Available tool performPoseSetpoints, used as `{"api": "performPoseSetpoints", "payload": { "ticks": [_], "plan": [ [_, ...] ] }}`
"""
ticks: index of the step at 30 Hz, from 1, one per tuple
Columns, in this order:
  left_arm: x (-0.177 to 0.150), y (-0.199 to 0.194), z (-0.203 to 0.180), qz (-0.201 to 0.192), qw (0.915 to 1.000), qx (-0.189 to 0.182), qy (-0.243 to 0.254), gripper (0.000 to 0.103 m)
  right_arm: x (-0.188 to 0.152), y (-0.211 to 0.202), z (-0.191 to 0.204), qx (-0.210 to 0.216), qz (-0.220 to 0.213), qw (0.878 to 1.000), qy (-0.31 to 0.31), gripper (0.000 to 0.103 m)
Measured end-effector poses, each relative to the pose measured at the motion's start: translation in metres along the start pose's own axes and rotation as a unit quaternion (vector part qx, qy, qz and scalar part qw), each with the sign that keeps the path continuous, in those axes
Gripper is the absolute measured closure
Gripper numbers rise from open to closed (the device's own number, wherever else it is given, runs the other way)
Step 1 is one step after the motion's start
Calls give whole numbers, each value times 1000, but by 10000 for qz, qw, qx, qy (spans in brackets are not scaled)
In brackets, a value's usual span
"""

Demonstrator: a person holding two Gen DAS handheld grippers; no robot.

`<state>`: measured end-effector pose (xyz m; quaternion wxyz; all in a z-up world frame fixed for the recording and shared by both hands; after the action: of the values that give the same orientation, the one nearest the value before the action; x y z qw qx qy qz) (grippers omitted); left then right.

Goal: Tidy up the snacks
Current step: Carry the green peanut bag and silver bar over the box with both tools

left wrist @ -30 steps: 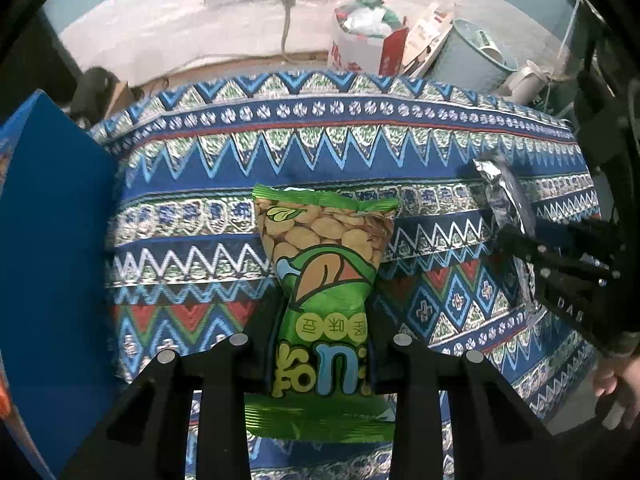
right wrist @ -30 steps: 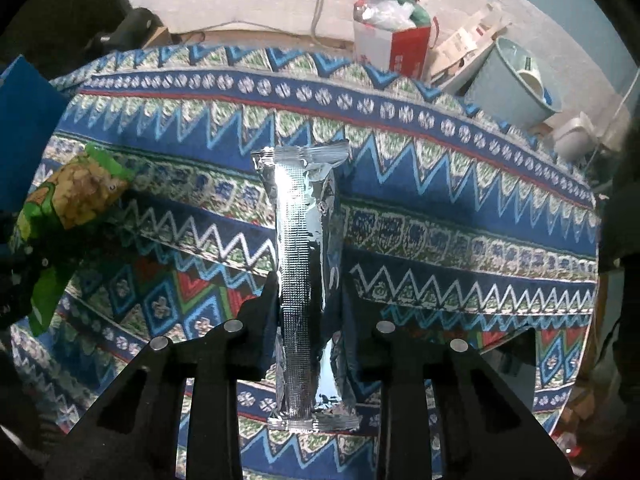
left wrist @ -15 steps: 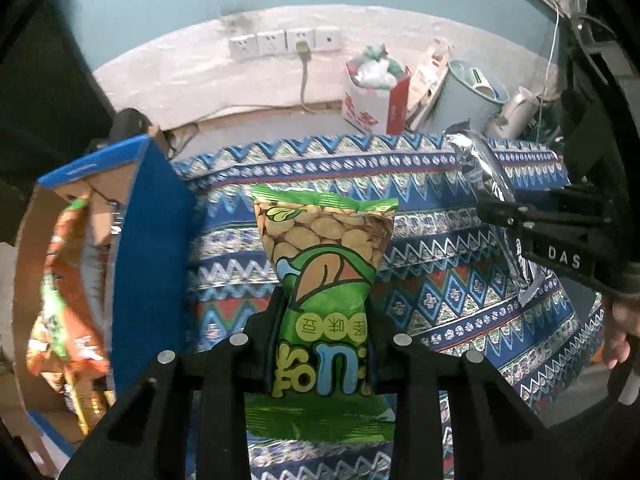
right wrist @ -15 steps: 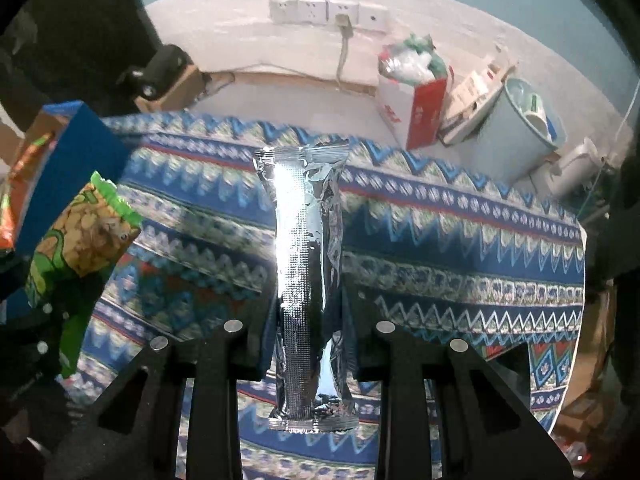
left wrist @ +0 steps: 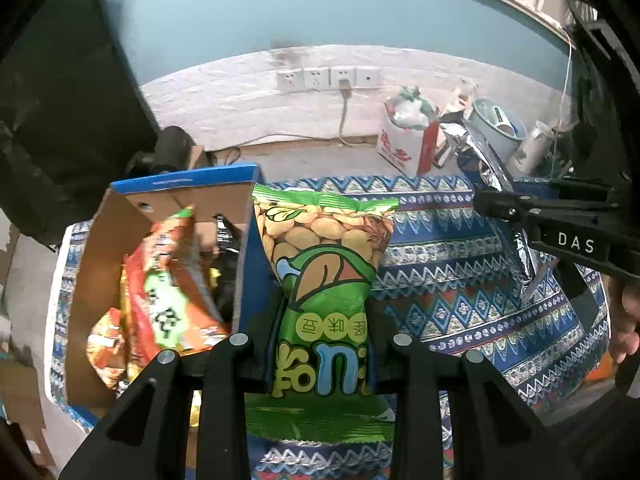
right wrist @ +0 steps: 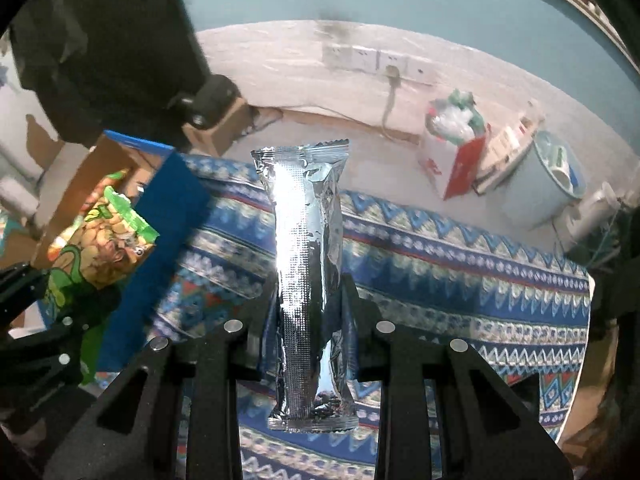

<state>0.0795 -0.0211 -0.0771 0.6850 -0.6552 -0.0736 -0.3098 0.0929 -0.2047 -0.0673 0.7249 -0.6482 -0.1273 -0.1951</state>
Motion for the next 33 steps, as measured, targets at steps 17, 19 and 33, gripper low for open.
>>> {"api": "performPoseSetpoints", "payload": {
  "ticks": [17, 19, 33],
  "plan": [
    [-20, -43, 87, -413, 9974, 167, -573, 70, 18, -4, 118, 572, -95, 9965, -609, 77],
    [-24, -44, 99, -420, 9966, 199, -674, 70, 18, 1, 129, 609, -38, 9961, -630, 77],
    [-76, -22, 182, -61, 9876, 304, -1539, 70, 23, 40, 211, 957, 393, 9913, -808, 77]
  ]
}}
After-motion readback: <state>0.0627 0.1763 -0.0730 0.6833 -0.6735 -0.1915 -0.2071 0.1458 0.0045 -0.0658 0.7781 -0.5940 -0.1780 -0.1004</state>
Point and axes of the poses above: each gripper's, at about its wrist camera, not at the fingertips, and y roughly the way its jaws point, z to its left, x to its top, the point moved 3 cm from there along y, roughly the way its jaws point, and after that the axes turned 11 degrees about y, right-handed, at the moved point
